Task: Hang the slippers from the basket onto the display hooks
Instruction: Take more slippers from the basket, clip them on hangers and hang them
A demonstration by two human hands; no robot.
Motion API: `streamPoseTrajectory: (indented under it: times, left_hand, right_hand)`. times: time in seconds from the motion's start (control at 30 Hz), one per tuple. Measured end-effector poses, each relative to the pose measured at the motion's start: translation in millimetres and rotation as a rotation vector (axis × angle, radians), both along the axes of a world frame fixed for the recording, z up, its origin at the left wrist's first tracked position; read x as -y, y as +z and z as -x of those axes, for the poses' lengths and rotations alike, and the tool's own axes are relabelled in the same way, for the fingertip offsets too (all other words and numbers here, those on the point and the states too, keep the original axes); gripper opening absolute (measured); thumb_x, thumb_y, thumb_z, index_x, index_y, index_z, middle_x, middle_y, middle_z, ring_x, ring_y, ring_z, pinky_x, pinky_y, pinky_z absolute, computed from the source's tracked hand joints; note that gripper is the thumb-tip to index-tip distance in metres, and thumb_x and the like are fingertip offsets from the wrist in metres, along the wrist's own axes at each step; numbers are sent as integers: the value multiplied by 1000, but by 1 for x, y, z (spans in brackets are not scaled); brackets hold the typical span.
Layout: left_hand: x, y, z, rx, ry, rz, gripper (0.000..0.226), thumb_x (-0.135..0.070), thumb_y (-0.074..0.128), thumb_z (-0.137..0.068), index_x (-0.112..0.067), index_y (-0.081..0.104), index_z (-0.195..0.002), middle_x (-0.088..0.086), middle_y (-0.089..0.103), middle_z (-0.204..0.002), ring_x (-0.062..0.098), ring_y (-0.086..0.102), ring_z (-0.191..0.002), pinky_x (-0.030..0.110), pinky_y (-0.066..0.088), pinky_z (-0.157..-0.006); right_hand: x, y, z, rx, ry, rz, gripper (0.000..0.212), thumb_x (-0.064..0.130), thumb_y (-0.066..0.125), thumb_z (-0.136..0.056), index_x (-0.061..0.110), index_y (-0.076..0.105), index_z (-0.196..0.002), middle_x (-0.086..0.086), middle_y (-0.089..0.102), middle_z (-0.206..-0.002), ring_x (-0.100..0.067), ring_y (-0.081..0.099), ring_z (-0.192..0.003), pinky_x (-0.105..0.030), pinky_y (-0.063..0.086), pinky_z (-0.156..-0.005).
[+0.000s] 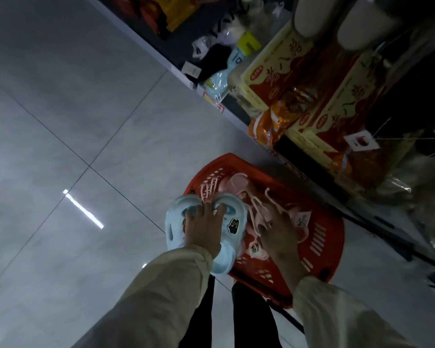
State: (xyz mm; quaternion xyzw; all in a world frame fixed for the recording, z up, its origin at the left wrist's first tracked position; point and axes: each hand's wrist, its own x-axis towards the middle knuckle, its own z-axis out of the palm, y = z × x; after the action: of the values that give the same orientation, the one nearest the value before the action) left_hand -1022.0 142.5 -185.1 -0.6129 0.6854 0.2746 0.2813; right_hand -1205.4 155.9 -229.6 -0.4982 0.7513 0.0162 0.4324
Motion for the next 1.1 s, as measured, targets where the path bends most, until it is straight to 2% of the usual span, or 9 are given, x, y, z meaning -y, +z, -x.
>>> streamPoseTrajectory:
  times: [0.1,0.2,0.37,0.5,0.67,0.77,0.87,1.0,1.1]
  left_hand:
    - [-2,27,0,-4,38,31,80,-12,68,-76,-25,26,-142,12,34,-142,35,43,-125,49,35,-102]
    - [-3,58,0,-14,72,56,80,-12,65,-74,-26,26,-142,12,28,-142,35,39,-129,47,37,-102]
    - [5,121,4,-95,109,169,76,-18,66,-73,-28,33,-141,11,14,-149,36,33,-133,46,39,-103]
    - [11,186,4,-133,92,234,74,-31,70,-71,-26,40,-138,7,14,-148,34,38,-128,43,39,-99]
    - [29,280,11,-135,0,329,73,-42,69,-71,-27,44,-138,2,20,-144,32,43,-119,43,38,-96]
    - [39,334,20,-146,-31,373,69,-45,66,-74,-28,46,-138,-1,30,-143,31,47,-115,42,39,-94]
    - [49,384,33,-173,-66,415,68,-47,64,-76,-28,46,-139,-2,36,-140,30,46,-116,43,38,-94]
    - [59,455,57,-200,-103,466,57,-43,65,-72,-28,57,-126,-1,38,-143,32,46,-118,45,39,-96]
    - [61,504,76,-242,-141,506,53,-40,61,-68,-22,63,-118,0,37,-148,31,45,-119,45,36,-101]
  right_hand:
    - [7,32,0,91,-95,63,62,43,50,-73,25,58,-132,2,63,-124,-16,59,-98,-13,32,-75]
    - [13,60,3,96,-150,13,49,9,61,-85,21,57,-132,-2,68,-113,-11,55,-84,-6,30,-63]
    - [18,112,11,82,-172,8,54,16,66,-85,25,53,-136,-1,65,-125,-25,60,-111,-24,36,-81]
    - [15,177,19,120,-233,24,54,20,68,-87,23,53,-138,-2,69,-113,-20,62,-97,-26,40,-82]
    - [19,285,27,280,-279,99,45,32,62,-94,26,50,-137,4,64,-115,-21,62,-110,-28,45,-87]
    - [20,361,29,405,-314,229,31,29,63,-94,44,56,-120,25,66,-104,-2,64,-106,-20,49,-83]
    - [18,424,33,452,-281,317,39,15,64,-94,49,55,-109,37,64,-94,20,59,-91,-2,44,-69]
    - [19,493,38,382,-148,460,40,25,67,-92,55,50,-112,30,60,-108,8,58,-102,-9,45,-82]
    - [13,537,46,310,-73,592,39,29,67,-92,38,55,-128,18,60,-117,-2,58,-110,-12,44,-88]
